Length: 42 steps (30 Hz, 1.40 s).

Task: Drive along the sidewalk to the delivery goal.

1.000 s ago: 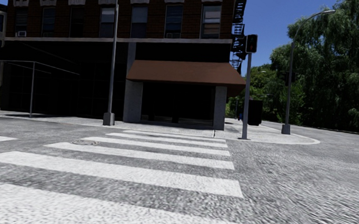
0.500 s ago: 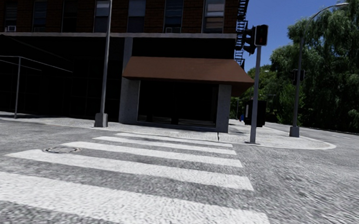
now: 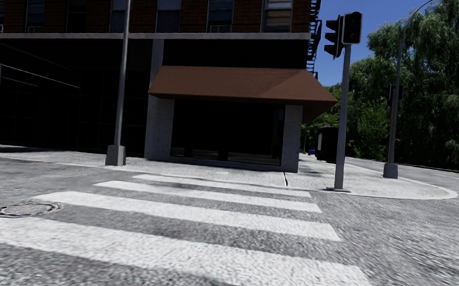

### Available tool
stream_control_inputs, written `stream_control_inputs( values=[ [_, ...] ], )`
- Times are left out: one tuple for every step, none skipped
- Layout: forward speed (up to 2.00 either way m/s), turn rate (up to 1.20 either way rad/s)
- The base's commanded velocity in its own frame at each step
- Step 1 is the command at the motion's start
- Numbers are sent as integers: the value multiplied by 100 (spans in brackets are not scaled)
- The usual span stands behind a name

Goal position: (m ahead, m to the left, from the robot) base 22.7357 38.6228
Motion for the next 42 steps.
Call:
stream_control_inputs(
  values=[
    [200, 0],
    [200, 0],
    [200, 0],
    [200, 0],
    [200, 0],
    [200, 0],
    [200, 0],
    [200, 0],
    [200, 0],
    [200, 0],
    [200, 0],
    [200, 0],
    [200, 0],
    [200, 0],
    [200, 0],
    [200, 0],
    [200, 0],
    [200, 0],
    [200, 0],
    [200, 0],
    [200, 0],
    [200, 0],
    [200, 0],
    [200, 0],
    [200, 0],
    [200, 0],
    [200, 0],
    [200, 0],
    [200, 0],
    [200, 0],
    [200, 0],
    [200, 0],
    [200, 0],
    [200, 0],
    [200, 0],
    [200, 0],
    [200, 0],
    [200, 0],
    [200, 0],
    [200, 0],
    [200, 0],
    [200, 0]
  ],
)
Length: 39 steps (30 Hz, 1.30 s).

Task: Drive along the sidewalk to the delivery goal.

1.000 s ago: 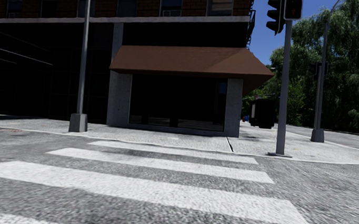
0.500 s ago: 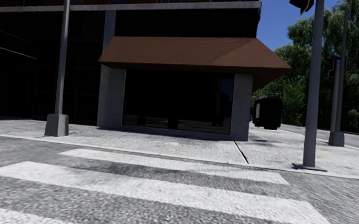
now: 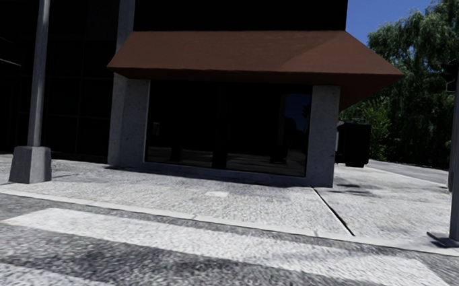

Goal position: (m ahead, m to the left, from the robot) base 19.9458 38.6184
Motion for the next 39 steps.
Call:
stream_control_inputs(
  values=[
    [200, 0],
    [200, 0],
    [200, 0],
    [200, 0],
    [200, 0],
    [200, 0],
    [200, 0],
    [200, 0],
    [200, 0],
    [200, 0],
    [200, 0],
    [200, 0],
    [200, 0],
    [200, 0],
    [200, 0],
    [199, 0],
    [191, 0],
    [191, 0],
    [182, 0],
    [171, 0],
    [163, 0],
    [163, 0],
    [159, 2],
    [156, 9],
    [154, 14],
    [154, 14],
    [151, 16],
    [150, 18],
    [149, 19],
    [148, 25],
    [148, 25],
    [148, 31],
    [148, 33],
    [148, 33],
    [148, 34],
    [148, 34],
    [148, 37],
    [148, 38],
    [148, 39]
  ],
)
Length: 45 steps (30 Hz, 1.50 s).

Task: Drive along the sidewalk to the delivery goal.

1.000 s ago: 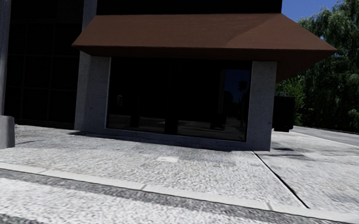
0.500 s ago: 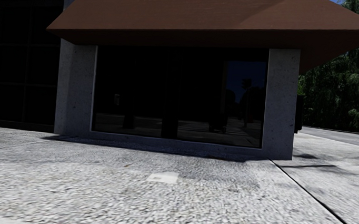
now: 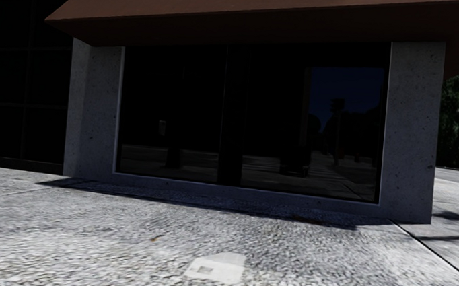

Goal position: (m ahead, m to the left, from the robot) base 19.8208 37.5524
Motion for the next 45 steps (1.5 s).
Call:
stream_control_inputs(
  values=[
    [148, 39],
    [148, 40],
    [148, 45],
    [148, 46],
    [148, 47],
    [148, 47],
    [148, 48],
    [148, 50],
    [147, 52],
    [145, 54],
    [139, 55],
    [139, 55],
    [135, 56],
    [133, 56],
    [132, 57],
    [132, 57],
    [132, 58],
    [132, 61],
    [132, 64],
    [132, 66],
    [132, 66],
    [131, 67],
    [130, 69],
    [129, 72],
    [129, 72],
    [128, 74],
    [127, 74],
    [126, 75],
    [126, 75],
    [125, 75],
    [125, 75],
    [125, 75],
    [125, 75],
    [125, 75],
    [125, 75],
    [125, 75],
    [125, 75],
    [125, 75],
    [125, 75],
    [125, 75],
    [125, 75],
    [125, 75],
    [125, 75],
    [125, 75],
    [125, 75]
  ],
)
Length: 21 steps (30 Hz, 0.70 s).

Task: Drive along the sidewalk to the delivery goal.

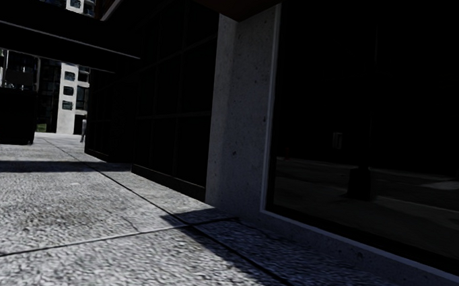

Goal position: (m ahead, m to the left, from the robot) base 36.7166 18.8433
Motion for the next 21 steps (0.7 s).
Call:
stream_control_inputs(
  values=[
    [125, 75],
    [125, 75],
    [125, 75],
    [125, 75],
    [125, 75],
    [125, 75],
    [125, 73],
    [125, 73],
    [125, 70],
    [125, 68],
    [125, 68],
    [125, 68],
    [125, 67],
    [125, 67],
    [126, 65],
    [126, 65],
    [126, 60],
    [126, 59],
    [126, 58],
    [126, 58],
    [126, 58]
  ],
)
